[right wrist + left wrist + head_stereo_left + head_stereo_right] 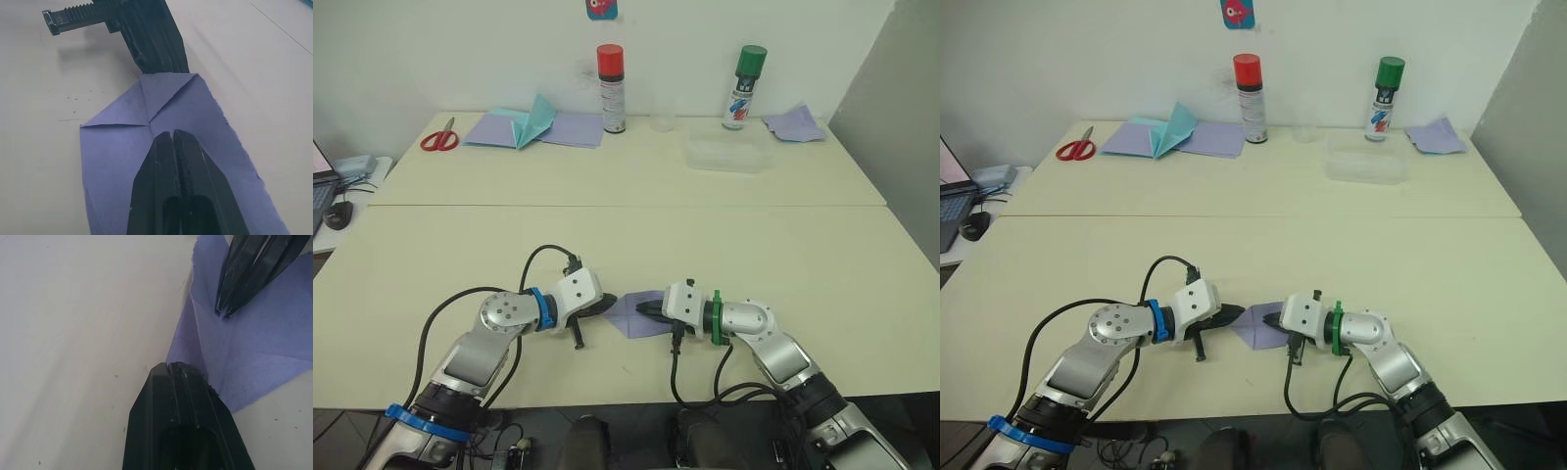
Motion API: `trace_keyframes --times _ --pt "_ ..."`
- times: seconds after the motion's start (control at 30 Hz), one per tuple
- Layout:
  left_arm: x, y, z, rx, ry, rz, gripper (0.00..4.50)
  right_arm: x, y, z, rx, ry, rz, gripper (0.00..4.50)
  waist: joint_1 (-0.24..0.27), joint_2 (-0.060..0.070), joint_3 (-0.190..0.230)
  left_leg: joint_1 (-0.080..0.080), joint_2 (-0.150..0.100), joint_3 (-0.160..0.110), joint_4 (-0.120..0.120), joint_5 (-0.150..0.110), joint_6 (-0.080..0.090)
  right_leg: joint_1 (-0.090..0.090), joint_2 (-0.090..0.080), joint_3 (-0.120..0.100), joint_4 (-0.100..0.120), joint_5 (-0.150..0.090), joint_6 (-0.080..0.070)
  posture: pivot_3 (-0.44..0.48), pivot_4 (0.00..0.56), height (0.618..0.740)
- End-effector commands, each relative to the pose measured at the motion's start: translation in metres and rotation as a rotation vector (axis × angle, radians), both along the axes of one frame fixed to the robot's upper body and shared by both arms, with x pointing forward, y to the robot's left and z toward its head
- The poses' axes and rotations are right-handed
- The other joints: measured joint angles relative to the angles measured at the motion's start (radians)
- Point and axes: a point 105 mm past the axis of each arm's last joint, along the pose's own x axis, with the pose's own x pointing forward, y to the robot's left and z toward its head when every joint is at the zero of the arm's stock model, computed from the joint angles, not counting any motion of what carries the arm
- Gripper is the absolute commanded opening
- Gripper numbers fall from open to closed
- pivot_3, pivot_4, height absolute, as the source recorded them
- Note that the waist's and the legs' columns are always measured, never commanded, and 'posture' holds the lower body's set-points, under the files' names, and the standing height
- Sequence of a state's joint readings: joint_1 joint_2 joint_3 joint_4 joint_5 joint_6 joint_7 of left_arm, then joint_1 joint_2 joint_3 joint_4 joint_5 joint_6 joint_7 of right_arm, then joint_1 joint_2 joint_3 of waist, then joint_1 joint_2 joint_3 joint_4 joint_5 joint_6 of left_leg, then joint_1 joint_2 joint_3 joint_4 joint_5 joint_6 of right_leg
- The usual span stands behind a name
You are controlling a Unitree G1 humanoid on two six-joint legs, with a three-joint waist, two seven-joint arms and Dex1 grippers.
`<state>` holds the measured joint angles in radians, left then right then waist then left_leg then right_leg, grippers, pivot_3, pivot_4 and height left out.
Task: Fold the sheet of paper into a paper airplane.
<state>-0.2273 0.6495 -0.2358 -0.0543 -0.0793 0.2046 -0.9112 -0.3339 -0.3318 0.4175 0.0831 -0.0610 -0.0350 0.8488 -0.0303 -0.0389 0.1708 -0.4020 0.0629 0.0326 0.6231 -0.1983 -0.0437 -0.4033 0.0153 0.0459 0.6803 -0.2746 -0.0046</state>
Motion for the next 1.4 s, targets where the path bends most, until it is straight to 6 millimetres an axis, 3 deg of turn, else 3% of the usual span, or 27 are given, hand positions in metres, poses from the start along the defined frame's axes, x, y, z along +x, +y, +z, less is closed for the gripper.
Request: trace_keyframes --times 0.03,0.83,1.1,1.17,1.3,1.4 --pt "-0.016 0.006 -0.031 0.069 0.119 -0.008 0.00 -0.001 0.006 0.006 -0.001 -0.035 0.026 0.07 0.000 0.000 0.000 0.000 0.000 0.000 0.000 0.000 0.000 0.000 0.000 0.000 0.000 0.000 0.000 0.000 0.150 0.740" --pt "-0.013 0.011 -0.031 0.045 0.122 0.020 0.00 0.009 0.006 0.004 -0.032 -0.033 -0.016 0.07 -0.001 0.000 0.000 0.001 0.000 0.000 0.000 0.000 0.000 0.000 0.000 0.000 0.000 0.000 -0.001 0.000 0.150 0.740" --pt "-0.009 0.016 -0.028 0.042 0.110 0.040 0.00 0.006 0.003 -0.009 -0.116 -0.003 -0.004 0.07 -0.001 0.000 -0.001 0.001 0.001 0.000 0.000 0.000 0.000 0.000 0.000 0.000 0.000 0.000 -0.001 0.000 0.150 0.740" --pt "-0.004 0.020 -0.020 0.031 0.077 0.050 0.00 0.006 0.002 -0.010 -0.133 -0.001 -0.001 0.07 -0.002 0.000 -0.001 0.001 0.001 0.000 0.000 0.000 0.000 0.000 0.000 0.000 0.000 -0.001 -0.001 0.000 0.150 0.740" --pt "0.019 0.033 0.024 -0.070 -0.050 0.123 0.00 0.005 0.001 -0.013 -0.156 0.010 0.001 0.07 -0.002 0.000 -0.001 0.001 0.001 0.000 0.000 0.000 0.000 0.000 0.000 0.000 0.000 -0.003 -0.005 0.000 0.150 0.740" --pt "0.021 0.036 0.049 -0.132 -0.105 0.127 0.00 0.005 0.001 -0.012 -0.151 0.014 -0.004 0.07 -0.002 0.000 0.000 0.000 0.001 0.000 0.000 0.000 0.000 -0.001 0.001 -0.001 0.001 -0.003 -0.005 0.000 0.150 0.740"
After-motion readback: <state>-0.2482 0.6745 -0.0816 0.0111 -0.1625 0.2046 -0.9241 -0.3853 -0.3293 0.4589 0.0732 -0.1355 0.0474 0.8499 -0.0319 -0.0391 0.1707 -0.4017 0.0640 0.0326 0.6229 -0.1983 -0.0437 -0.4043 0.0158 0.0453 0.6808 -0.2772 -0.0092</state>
